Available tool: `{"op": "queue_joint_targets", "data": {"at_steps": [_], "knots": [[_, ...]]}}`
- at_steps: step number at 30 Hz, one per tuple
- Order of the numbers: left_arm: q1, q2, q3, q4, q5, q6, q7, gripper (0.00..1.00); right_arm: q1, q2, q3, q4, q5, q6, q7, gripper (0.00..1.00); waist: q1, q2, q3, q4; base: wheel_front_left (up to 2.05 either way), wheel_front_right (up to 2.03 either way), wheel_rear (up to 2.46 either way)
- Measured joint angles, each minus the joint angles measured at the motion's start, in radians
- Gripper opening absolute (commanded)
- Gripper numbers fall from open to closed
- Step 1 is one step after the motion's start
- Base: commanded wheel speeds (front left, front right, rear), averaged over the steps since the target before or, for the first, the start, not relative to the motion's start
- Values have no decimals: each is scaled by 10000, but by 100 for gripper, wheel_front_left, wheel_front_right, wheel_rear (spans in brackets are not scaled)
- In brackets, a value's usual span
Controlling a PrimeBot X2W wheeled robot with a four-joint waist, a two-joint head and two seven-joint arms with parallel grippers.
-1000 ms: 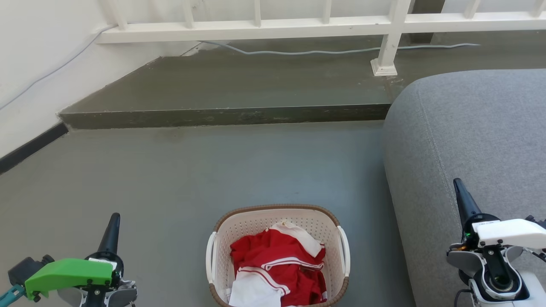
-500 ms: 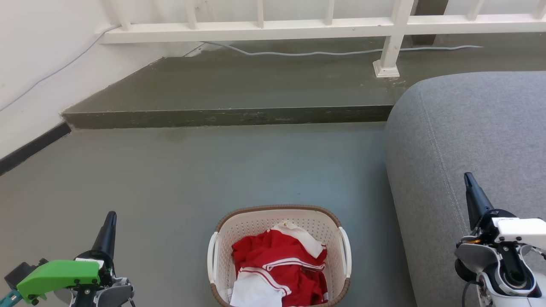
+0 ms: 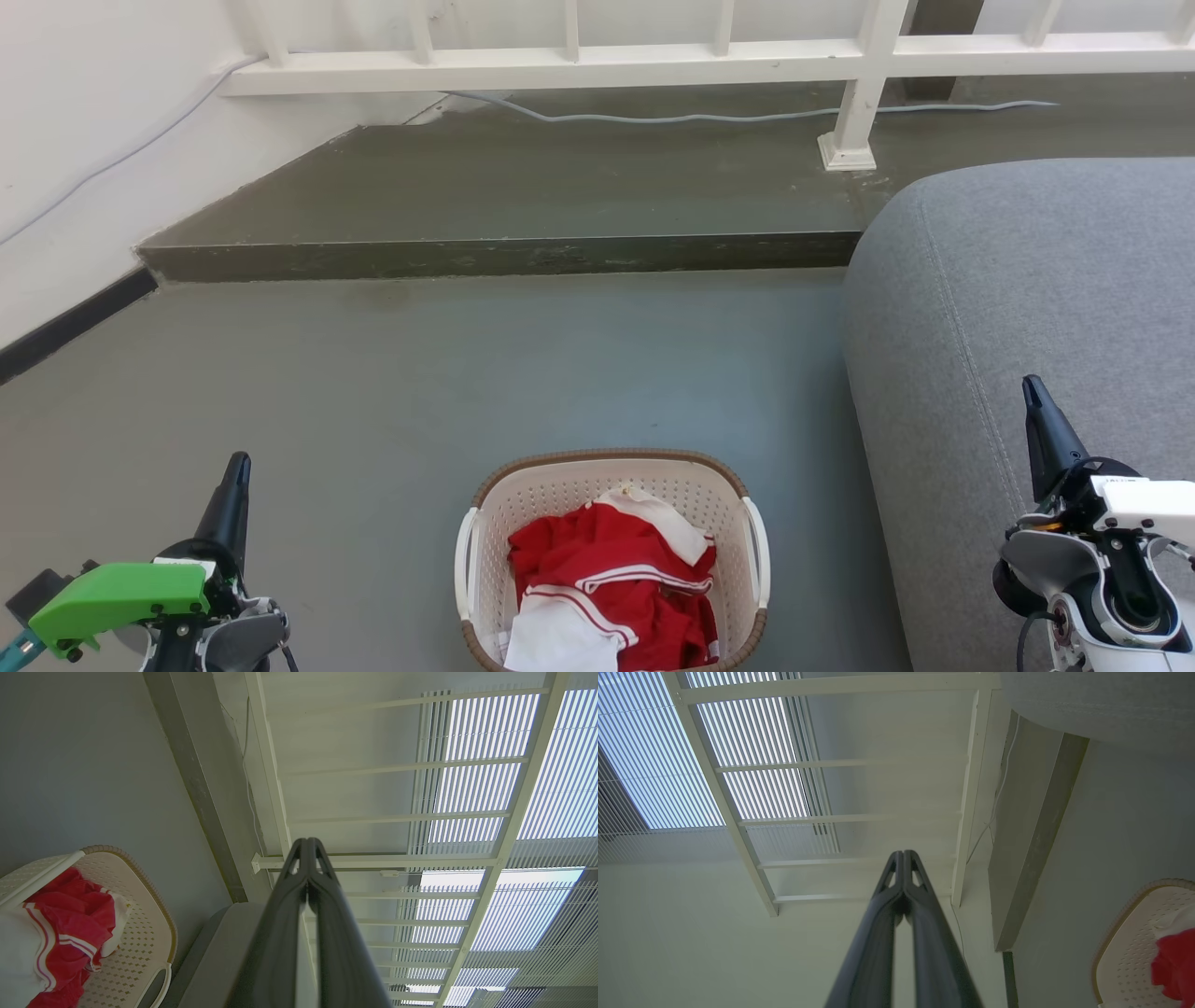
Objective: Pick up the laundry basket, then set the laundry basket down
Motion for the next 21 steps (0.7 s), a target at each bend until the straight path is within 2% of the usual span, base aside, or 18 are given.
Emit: {"op": "queue_joint_targets", "data": {"at_steps": [21], "knots": [[0,-21,8,-2,0,0,0,0,-2,2,-19,0,0,0,2,0,0,0,1,-1,0,0,0]]}}
